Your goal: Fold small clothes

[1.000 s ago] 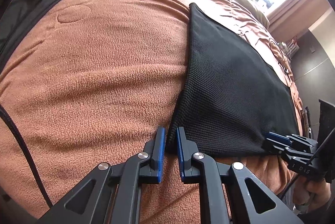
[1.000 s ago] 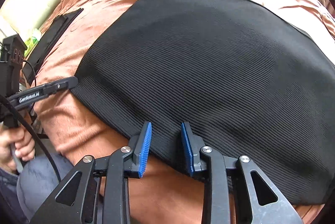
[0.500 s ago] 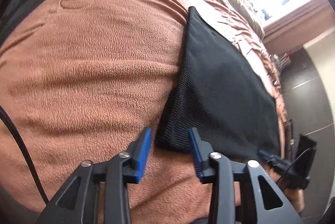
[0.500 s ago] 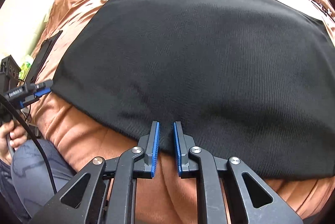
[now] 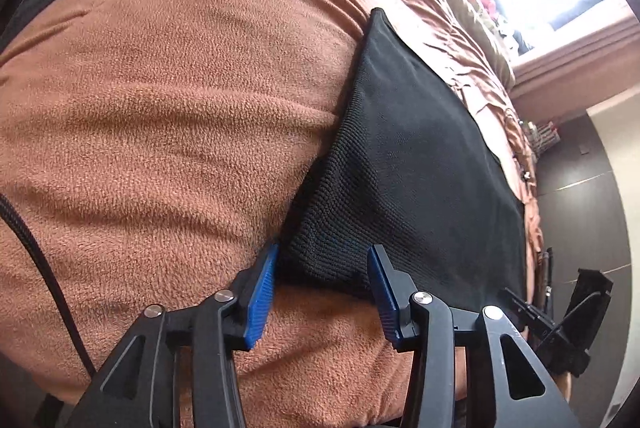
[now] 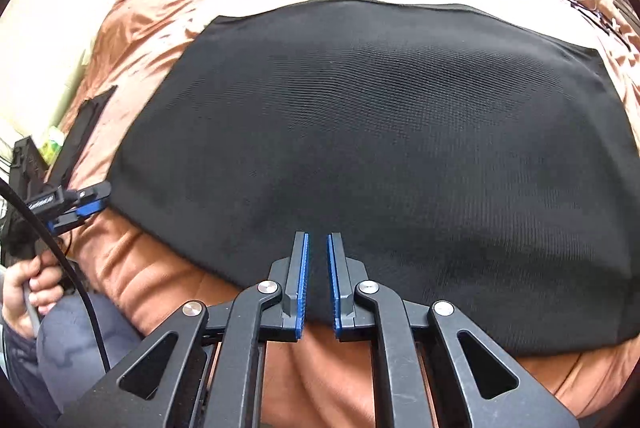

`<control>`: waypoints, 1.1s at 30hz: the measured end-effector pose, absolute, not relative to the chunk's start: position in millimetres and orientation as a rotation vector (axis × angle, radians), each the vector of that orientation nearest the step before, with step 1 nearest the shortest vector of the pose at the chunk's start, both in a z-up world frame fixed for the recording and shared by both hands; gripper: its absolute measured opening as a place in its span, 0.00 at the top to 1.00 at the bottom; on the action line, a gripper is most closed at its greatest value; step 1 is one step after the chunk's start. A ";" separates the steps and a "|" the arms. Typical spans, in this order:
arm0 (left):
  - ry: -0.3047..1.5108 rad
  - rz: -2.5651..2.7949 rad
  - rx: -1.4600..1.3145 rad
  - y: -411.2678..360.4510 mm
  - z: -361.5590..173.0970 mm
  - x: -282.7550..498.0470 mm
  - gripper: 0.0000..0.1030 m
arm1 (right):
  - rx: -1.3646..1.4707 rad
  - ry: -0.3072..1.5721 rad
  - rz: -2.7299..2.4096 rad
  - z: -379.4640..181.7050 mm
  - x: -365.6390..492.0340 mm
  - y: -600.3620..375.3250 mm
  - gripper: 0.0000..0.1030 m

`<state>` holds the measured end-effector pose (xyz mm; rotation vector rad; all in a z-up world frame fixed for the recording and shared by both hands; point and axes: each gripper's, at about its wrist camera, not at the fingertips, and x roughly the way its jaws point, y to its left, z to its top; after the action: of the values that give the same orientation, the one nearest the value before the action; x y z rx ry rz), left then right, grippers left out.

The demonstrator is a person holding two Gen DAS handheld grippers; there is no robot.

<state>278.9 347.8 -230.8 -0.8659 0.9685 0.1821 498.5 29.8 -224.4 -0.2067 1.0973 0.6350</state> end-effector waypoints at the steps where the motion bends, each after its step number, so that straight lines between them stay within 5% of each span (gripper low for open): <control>1: 0.962 0.196 -0.870 347.6 -231.3 277.6 0.60 | -0.217 1.105 0.631 -228.8 501.2 36.1 0.96; 6: 0.929 0.242 -0.909 352.6 -237.2 270.4 0.82 | -0.196 1.116 0.614 -242.9 519.8 60.9 0.98; 33: 0.883 0.274 -0.880 346.8 -239.9 264.6 0.86 | -0.289 1.073 0.462 -262.7 670.8 148.7 0.99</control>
<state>264.6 346.8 -239.9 -0.8800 0.8832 0.2742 670.8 148.7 -262.7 -0.2888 1.0726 0.4618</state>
